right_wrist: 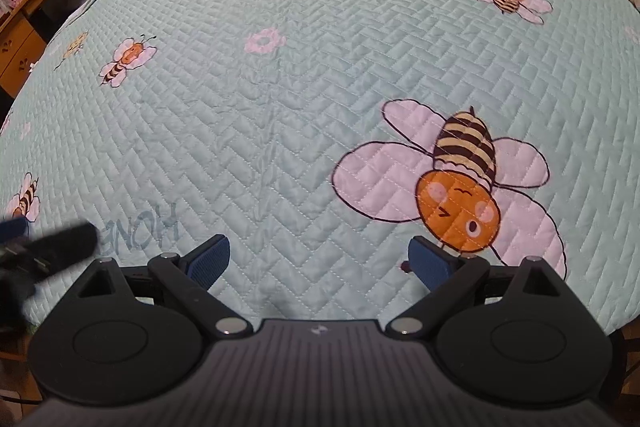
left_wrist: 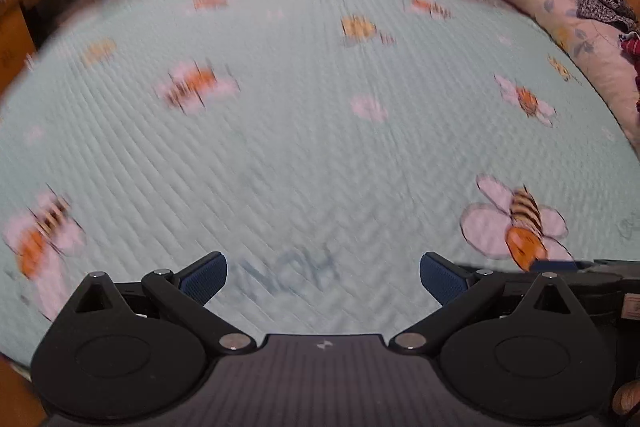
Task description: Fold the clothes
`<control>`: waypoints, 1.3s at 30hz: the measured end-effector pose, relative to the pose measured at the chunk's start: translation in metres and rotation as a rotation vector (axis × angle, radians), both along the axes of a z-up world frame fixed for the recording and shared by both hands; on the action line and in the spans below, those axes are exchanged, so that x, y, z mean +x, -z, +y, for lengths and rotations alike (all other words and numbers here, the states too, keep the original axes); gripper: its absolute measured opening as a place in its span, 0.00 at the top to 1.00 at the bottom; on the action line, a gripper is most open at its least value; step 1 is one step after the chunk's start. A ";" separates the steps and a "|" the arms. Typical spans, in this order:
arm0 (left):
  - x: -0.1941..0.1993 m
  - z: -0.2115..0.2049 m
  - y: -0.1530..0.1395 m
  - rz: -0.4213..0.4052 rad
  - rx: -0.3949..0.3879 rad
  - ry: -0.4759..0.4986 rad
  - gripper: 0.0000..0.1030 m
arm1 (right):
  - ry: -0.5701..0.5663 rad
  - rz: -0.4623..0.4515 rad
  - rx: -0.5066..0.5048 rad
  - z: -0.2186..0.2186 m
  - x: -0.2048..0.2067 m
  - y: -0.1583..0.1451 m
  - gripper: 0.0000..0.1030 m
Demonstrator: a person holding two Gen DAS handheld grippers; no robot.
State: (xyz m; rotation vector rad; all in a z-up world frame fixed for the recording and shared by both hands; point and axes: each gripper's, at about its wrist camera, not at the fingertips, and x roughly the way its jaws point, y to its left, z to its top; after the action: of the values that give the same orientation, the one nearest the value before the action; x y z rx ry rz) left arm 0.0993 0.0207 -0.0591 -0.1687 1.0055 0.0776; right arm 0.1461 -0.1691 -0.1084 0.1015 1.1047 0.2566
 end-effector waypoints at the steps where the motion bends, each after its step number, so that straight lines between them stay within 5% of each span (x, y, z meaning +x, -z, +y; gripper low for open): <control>1: 0.002 0.001 0.006 0.011 -0.018 -0.005 0.01 | 0.008 0.002 -0.001 -0.003 0.000 0.002 0.07; 4: 0.005 0.003 0.020 0.038 -0.031 -0.020 0.01 | 0.033 0.009 -0.003 -0.013 0.002 0.007 0.07; 11: 0.011 -0.006 0.026 0.050 0.097 -0.081 0.01 | 0.092 -0.011 0.028 -0.034 0.004 0.011 0.07; 16: 0.017 -0.013 0.024 0.039 0.155 -0.092 0.01 | 0.119 -0.206 -0.004 -0.042 -0.003 -0.013 0.07; 21: 0.021 -0.022 0.020 0.022 0.119 -0.060 0.01 | 0.140 -0.339 -0.030 -0.049 -0.006 -0.032 0.07; 27: 0.028 -0.026 0.021 0.026 0.054 -0.054 0.01 | 0.171 -0.314 -0.029 -0.061 0.004 -0.026 0.07; 39: 0.034 -0.043 0.019 -0.037 0.082 -0.010 0.01 | 0.192 -0.297 -0.038 -0.065 0.005 -0.020 0.07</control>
State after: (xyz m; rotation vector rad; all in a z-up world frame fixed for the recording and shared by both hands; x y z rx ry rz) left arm 0.1333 -0.0220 -0.0780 -0.0998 0.9628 0.1239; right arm 0.1513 -0.2345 -0.0883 0.1304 0.7975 0.0746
